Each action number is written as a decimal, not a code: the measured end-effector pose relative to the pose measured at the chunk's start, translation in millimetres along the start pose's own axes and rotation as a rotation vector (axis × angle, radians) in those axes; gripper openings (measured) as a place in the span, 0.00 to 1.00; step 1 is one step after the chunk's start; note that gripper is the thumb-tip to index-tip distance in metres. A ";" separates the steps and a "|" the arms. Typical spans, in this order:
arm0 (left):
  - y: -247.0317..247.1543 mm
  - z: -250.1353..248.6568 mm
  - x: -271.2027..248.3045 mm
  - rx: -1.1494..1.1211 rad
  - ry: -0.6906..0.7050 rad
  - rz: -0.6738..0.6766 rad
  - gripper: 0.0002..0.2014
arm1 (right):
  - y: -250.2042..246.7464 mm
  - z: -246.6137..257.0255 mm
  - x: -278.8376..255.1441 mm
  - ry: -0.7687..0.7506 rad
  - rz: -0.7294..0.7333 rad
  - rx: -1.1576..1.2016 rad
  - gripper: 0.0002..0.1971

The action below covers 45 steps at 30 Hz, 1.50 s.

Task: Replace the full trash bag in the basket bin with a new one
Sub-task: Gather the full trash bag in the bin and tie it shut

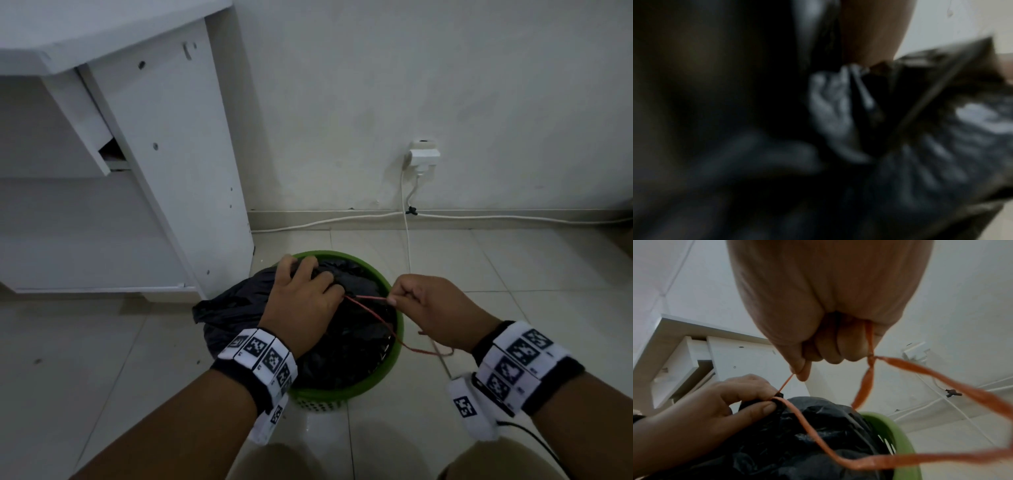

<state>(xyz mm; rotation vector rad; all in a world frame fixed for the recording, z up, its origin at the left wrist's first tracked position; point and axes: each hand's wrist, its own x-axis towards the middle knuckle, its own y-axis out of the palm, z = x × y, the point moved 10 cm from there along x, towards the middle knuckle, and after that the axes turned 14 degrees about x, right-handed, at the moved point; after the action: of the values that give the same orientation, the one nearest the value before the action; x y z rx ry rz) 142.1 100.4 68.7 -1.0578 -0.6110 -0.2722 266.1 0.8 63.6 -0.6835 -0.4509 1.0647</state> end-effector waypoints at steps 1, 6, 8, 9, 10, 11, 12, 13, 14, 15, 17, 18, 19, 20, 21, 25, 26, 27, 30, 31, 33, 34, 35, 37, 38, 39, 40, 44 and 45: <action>3.2 -2.3 1.4 -0.013 0.003 0.022 0.05 | -2.4 -1.4 -1.0 0.001 -0.008 0.003 0.10; 19.5 -10.0 10.3 -0.073 -0.072 0.200 0.04 | -1.5 4.3 -1.5 -0.066 -0.090 -0.067 0.03; 19.9 -13.9 16.0 -0.137 -0.107 0.242 0.08 | 12.2 9.1 0.5 -0.073 -0.026 -0.084 0.20; 19.8 -15.9 18.9 -0.183 -0.128 0.268 0.12 | 19.7 13.1 2.9 -0.069 0.011 -0.074 0.27; 19.0 -17.0 20.2 -0.237 -0.153 0.288 0.15 | 24.5 18.0 5.6 -0.084 0.022 -0.089 0.28; 20.0 -17.0 20.4 -0.315 -0.184 0.336 0.19 | 26.8 23.6 8.5 -0.107 0.012 -0.105 0.25; 23.8 -16.8 18.9 -0.414 -0.215 0.407 0.22 | 25.9 27.2 11.4 -0.142 -0.020 -0.127 0.19; 25.3 -15.9 16.8 -0.538 -0.252 0.474 0.23 | 23.7 28.4 12.7 -0.170 -0.045 -0.126 0.16; 27.1 -12.1 13.3 -0.655 -0.299 0.519 0.26 | 20.9 30.0 12.5 -0.199 -0.062 -0.107 0.15; 25.9 -5.5 9.0 -0.742 -0.345 0.537 0.29 | 18.0 29.0 11.5 -0.207 -0.066 -0.076 0.16; 11.7 22.8 3.6 -0.756 -0.419 0.438 0.28 | 12.8 20.4 8.6 -0.213 -0.053 -0.072 0.16; 1.8 46.8 -0.9 -0.680 -0.475 0.326 0.25 | 11.0 15.4 6.7 -0.205 -0.037 -0.102 0.16; -5.6 74.3 -10.8 -0.575 -0.564 0.235 0.22 | 9.4 9.1 4.9 -0.190 -0.019 -0.139 0.15; -7.8 101.0 -25.2 -0.459 -0.683 0.197 0.22 | 7.4 2.2 3.8 -0.189 -0.006 -0.181 0.15; -3.5 126.0 -43.4 -0.385 -0.814 0.207 0.24 | 4.8 -3.5 3.2 -0.189 0.002 -0.219 0.15; 43.7 153.4 -122.2 -0.818 -1.366 0.509 0.33 | 4.3 -21.1 5.4 -0.080 0.118 -0.259 0.13; 51.2 147.7 -127.5 -0.941 -1.381 0.542 0.30 | 5.8 -21.1 6.6 -0.045 0.156 -0.254 0.14; 55.7 145.4 -128.7 -1.002 -1.346 0.536 0.25 | 7.0 -16.4 7.7 -0.022 0.192 -0.246 0.17; 44.5 143.6 -117.8 -1.019 -1.259 0.428 0.07 | 8.7 6.0 11.9 0.077 0.281 -0.261 0.29; 41.6 143.8 -113.3 -1.041 -1.250 0.386 0.06 | 9.1 17.4 14.6 0.094 0.288 -0.271 0.33; 28.4 138.4 -96.2 -1.134 -1.204 0.295 0.09 | 13.5 49.7 22.7 0.051 0.254 -0.259 0.40; 18.6 133.7 -84.7 -1.169 -1.153 0.267 0.11 | 19.9 66.5 27.9 0.017 0.236 -0.239 0.43; 10.1 129.5 -74.4 -1.200 -1.100 0.246 0.12 | 28.9 80.5 33.3 -0.010 0.225 -0.214 0.47; -7.1 120.7 -56.5 -1.265 -1.006 0.222 0.12 | 48.5 101.8 43.1 -0.051 0.204 -0.132 0.54; -16.5 116.9 -49.9 -1.293 -0.971 0.215 0.11 | 55.2 113.8 46.0 -0.086 0.188 -0.047 0.53; -24.3 115.0 -45.2 -1.311 -0.943 0.201 0.11 | 58.3 127.0 48.3 -0.145 0.161 0.055 0.50; -30.2 116.1 -43.0 -1.291 -0.909 0.186 0.11 | 59.5 138.4 49.9 -0.202 0.134 0.144 0.45; -41.7 127.9 -47.2 -1.123 -0.831 0.158 0.14 | 66.5 143.8 58.6 -0.227 0.056 0.225 0.23; -40.6 129.7 -50.9 -1.139 -0.845 0.161 0.15 | 67.8 141.2 60.4 -0.227 0.028 0.224 0.16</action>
<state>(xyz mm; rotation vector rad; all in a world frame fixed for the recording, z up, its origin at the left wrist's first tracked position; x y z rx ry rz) 37.5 190.6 113.2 -2.3607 -1.1612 0.0170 158.2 117.6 117.6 -0.3728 -0.5086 1.2047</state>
